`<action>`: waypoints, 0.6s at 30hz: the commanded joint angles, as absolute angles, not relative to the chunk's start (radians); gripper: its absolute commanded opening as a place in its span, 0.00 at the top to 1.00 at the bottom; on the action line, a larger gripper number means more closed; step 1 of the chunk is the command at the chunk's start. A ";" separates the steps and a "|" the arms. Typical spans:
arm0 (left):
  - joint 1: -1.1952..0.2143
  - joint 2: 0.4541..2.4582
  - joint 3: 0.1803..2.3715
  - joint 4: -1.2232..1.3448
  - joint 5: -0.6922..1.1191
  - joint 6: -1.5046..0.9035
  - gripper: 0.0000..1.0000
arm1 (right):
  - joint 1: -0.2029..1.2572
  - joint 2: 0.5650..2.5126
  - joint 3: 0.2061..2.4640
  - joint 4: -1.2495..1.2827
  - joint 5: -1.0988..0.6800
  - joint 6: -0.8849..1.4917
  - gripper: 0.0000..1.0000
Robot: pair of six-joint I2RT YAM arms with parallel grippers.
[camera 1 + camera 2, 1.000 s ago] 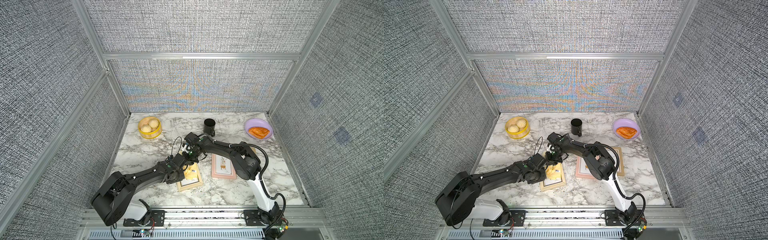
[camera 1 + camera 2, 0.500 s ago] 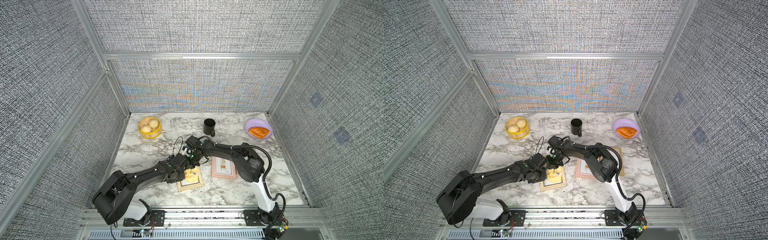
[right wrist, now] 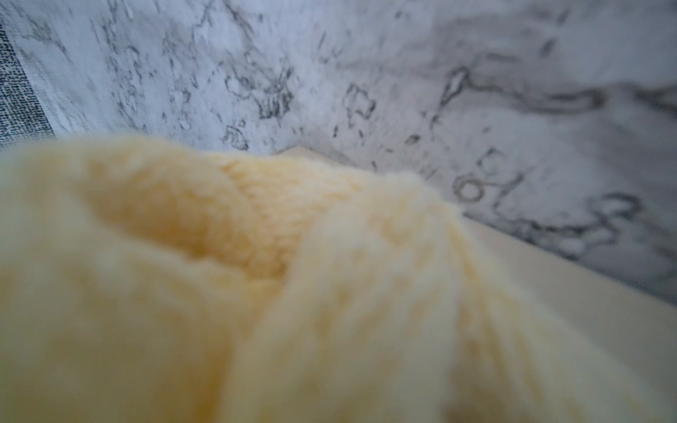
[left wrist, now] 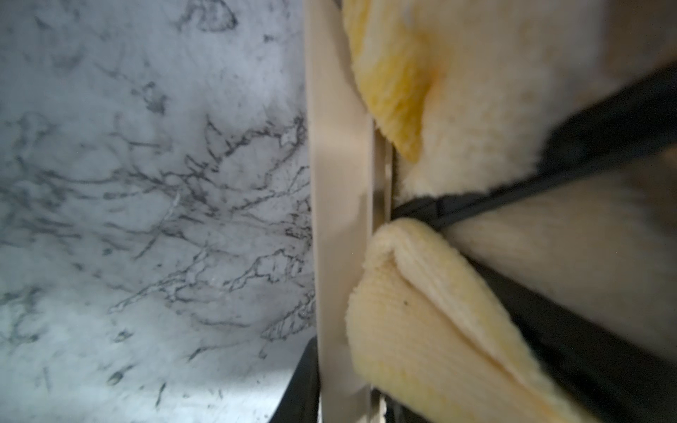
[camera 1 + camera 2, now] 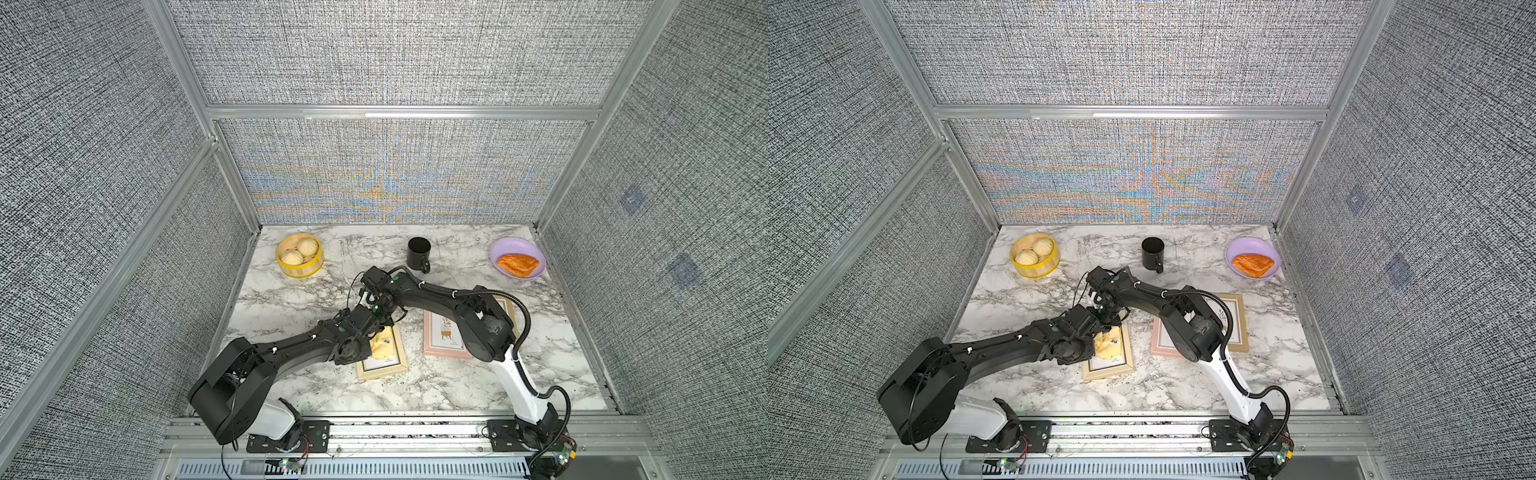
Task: Wipe the picture frame with a cloth
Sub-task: Wipe the dirt from the picture frame.
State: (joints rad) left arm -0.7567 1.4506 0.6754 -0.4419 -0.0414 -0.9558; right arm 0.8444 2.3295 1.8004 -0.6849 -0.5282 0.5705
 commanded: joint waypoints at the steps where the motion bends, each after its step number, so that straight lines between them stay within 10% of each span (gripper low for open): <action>1: -0.753 1.461 0.671 -0.466 -0.023 -0.959 1.00 | 0.810 2.326 1.737 -0.777 -0.388 0.551 1.00; 18: -0.749 1.452 0.671 -0.469 -0.035 -0.988 1.00 | 0.895 2.294 1.654 -0.810 -0.400 0.540 1.00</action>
State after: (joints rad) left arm -0.7521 1.4425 0.6716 -0.4232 -0.0360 -0.9619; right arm 0.8585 2.2520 1.6665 -0.6491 -0.4831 0.5087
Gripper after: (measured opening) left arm 0.250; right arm 0.081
